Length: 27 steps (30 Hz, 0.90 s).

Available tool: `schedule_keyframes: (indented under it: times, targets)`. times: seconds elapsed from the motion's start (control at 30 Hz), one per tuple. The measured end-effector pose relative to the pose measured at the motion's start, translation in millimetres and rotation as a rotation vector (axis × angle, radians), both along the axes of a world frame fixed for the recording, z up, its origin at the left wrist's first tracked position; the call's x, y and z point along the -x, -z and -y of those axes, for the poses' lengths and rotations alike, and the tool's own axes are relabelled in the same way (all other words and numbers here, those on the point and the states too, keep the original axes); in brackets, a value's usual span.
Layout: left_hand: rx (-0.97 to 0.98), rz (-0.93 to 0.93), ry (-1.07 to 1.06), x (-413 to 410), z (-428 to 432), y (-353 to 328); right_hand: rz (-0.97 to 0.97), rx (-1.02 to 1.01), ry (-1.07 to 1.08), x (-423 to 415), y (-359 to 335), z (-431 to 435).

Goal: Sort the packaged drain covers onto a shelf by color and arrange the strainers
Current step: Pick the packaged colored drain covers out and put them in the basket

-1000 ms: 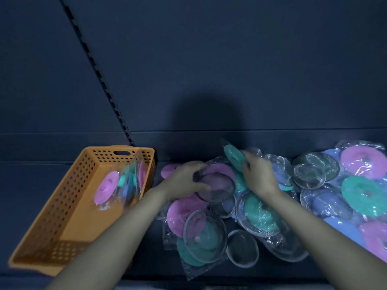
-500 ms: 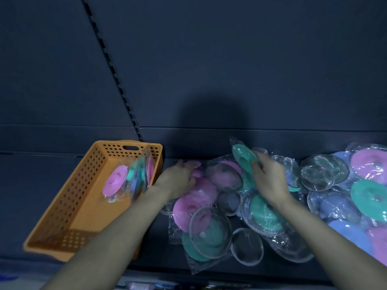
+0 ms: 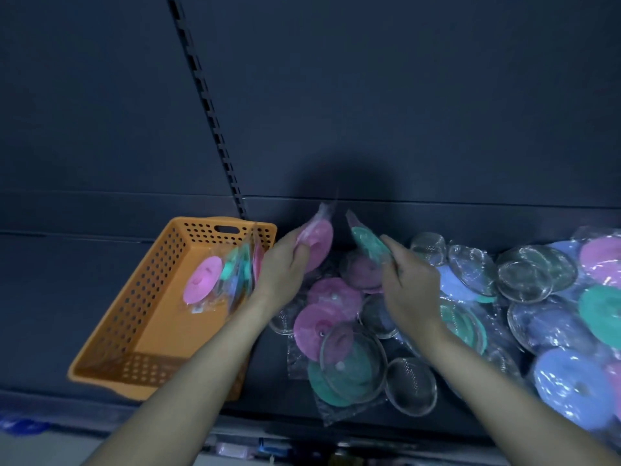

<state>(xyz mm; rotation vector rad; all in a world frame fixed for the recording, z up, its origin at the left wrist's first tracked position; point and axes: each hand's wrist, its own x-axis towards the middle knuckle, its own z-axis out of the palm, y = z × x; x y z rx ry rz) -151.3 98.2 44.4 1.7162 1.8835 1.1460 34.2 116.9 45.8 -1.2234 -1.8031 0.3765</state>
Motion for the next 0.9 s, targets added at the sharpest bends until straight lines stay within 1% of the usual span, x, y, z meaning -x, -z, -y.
schedule_keyframes:
  times: [0.03, 0.1, 0.17, 0.23, 0.3, 0.37, 0.43, 0.53, 0.57, 0.63, 0.7, 0.77, 0.9]
  targets:
    - [-0.011, 0.022, -0.024, 1.5, 3.3, -3.0, -0.002, -0.008, 0.001, 5.5, -0.9, 4.8]
    - [-0.042, 0.076, -0.053, 5.8, 10.5, -8.9, 0.054, 0.012, -0.056, 17.2, 0.5, 17.1]
    - [-0.082, 0.078, -0.063, 11.0, 18.0, -12.0, 0.212, 0.083, -0.193, 27.9, 10.4, 29.2]
    - [-0.095, 0.07, -0.058, 17.3, 27.0, -12.7, 0.413, 0.156, -0.341, 37.1, 26.4, 40.8]
    - [-0.1, 0.084, -0.036, 22.6, 35.8, -10.9, 0.624, 0.146, -0.421, 43.2, 41.3, 52.2]
    - [-0.076, 0.115, -0.014, 25.6, 43.1, -6.6, 0.692, 0.109, -0.371, 47.5, 45.8, 64.1]
    - [-0.057, 0.142, -0.022, 26.7, 49.6, -2.8, 0.769, 0.129, -0.296, 56.4, 44.6, 75.4]
    - [-0.027, 0.184, -0.013, 29.2, 54.9, 2.1, 0.897, 0.242, -0.233, 72.4, 52.4, 80.0]
    - [-0.021, 0.201, -0.01, 29.8, 56.7, 2.4, 0.912, 0.265, -0.212, 75.5, 54.8, 78.1]
    - [-0.012, 0.26, -0.01, 30.6, 59.8, 0.4, 0.888, 0.277, -0.162, 78.0, 55.6, 71.9]
    - [-0.009, 0.326, -0.02, 33.1, 59.9, -1.4, 0.776, 0.238, -0.105, 78.2, 43.9, 66.7]
    - [-0.012, 0.355, -0.047, 37.5, 58.5, -1.0, 0.586, 0.237, -0.043, 74.9, 27.2, 59.9]
    - [-0.007, 0.346, -0.095, 42.5, 54.6, -3.5, 0.231, 0.364, 0.078, 60.4, 6.8, 33.9]
